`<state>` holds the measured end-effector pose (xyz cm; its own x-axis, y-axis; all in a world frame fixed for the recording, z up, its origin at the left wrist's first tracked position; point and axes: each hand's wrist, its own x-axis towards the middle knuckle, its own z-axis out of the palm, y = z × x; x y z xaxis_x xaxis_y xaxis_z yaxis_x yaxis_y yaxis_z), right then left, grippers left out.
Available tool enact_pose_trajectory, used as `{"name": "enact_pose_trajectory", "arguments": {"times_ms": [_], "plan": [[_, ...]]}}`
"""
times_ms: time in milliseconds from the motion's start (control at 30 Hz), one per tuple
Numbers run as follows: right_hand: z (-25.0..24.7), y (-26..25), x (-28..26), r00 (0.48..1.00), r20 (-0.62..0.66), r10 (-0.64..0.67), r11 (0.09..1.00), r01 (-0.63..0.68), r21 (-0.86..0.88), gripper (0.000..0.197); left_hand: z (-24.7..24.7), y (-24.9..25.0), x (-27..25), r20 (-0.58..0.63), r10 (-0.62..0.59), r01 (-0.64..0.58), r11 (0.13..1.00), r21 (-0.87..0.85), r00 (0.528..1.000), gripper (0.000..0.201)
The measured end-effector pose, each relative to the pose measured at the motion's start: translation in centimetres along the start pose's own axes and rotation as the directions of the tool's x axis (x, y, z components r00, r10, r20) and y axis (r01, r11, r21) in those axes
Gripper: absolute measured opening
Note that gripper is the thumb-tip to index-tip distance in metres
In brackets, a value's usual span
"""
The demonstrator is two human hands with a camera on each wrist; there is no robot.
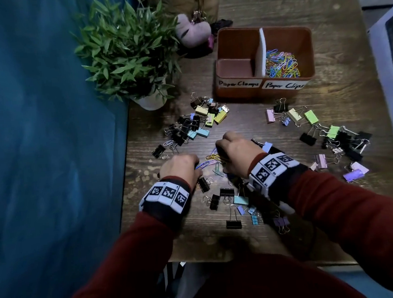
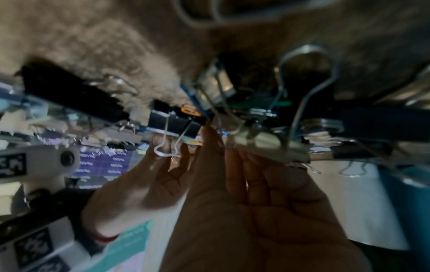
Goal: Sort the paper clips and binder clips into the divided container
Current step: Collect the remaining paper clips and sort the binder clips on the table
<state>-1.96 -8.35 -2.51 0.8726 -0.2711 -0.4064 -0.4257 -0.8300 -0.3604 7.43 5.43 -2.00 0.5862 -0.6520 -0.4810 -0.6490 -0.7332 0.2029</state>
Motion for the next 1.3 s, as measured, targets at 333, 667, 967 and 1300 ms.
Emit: {"name": "enact_pose_trajectory", "arguments": {"times_ms": [333,667,967,1300], "plan": [[-0.2,-1.6,0.7,0.999,0.025,-0.036,0.998,0.035,0.054,0.028,0.3,1.5,1.7,0.001,0.005,-0.005,0.984,-0.176,1.000,0.018],[1.0,-2.1,0.7,0.998,0.010,-0.070,0.997,0.070,-0.024,0.050,1.8,1.0,1.5,-0.024,-0.123,0.103,0.907,-0.408,0.992,0.033],[2.2,-2.8,0.3,0.994,-0.104,0.030,0.994,-0.019,0.106,0.021,2.5,1.5,1.9,-0.050,-0.091,0.068,0.936,-0.346,0.995,0.025],[2.2,-3.0,0.5,0.995,-0.087,-0.047,0.999,0.046,-0.022,0.025,1.6,1.6,2.8,-0.066,-0.079,0.055,0.950,-0.308,0.995,0.011]]}}
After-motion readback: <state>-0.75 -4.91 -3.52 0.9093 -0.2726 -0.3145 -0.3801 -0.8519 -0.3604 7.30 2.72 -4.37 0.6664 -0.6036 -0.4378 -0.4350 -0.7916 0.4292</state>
